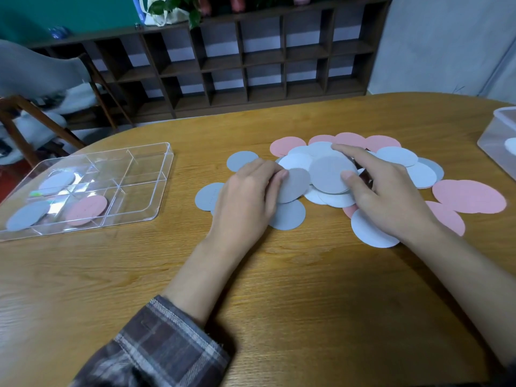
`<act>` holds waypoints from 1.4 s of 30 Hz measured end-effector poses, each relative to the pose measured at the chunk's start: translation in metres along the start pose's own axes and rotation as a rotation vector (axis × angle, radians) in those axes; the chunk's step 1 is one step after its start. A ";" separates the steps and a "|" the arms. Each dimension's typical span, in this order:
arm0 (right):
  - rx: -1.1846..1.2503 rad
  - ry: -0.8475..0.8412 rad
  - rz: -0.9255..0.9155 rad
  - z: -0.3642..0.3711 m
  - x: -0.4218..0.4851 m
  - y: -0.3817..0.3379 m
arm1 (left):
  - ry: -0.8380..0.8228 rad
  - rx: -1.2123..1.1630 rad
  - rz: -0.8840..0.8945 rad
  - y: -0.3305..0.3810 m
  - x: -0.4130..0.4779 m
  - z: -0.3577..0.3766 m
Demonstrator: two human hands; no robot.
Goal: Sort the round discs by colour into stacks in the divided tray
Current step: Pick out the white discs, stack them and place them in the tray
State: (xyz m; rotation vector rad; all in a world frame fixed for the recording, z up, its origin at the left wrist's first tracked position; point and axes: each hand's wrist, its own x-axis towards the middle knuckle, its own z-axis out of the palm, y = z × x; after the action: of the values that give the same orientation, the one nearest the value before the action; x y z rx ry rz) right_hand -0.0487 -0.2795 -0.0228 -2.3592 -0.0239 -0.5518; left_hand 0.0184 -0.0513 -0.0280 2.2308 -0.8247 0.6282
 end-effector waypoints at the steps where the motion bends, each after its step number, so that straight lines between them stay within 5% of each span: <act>1: 0.004 -0.004 0.004 0.000 0.000 0.000 | 0.009 -0.036 -0.010 0.001 0.000 0.000; 15: 0.175 -0.198 0.032 0.010 -0.003 -0.006 | -0.101 -0.265 -0.250 0.012 -0.003 0.008; 19: 0.031 -0.256 -0.003 0.013 -0.005 -0.012 | -0.074 -0.285 -0.275 0.014 -0.003 0.009; 32: 0.063 -0.135 -0.009 0.000 0.001 0.000 | -0.065 -0.205 -0.104 0.017 -0.006 0.018; 38: 0.083 -0.077 0.058 -0.015 0.007 0.013 | -0.319 -0.273 -0.025 0.034 -0.010 0.033; 42: 0.101 -0.064 0.089 -0.019 0.009 0.017 | -0.346 -0.270 -0.058 0.047 -0.008 0.043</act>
State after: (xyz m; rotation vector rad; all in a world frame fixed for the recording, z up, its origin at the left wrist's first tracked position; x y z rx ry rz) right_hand -0.0451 -0.3059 -0.0179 -2.2671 0.0239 -0.4225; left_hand -0.0115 -0.1072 -0.0417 2.1300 -0.9466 0.0916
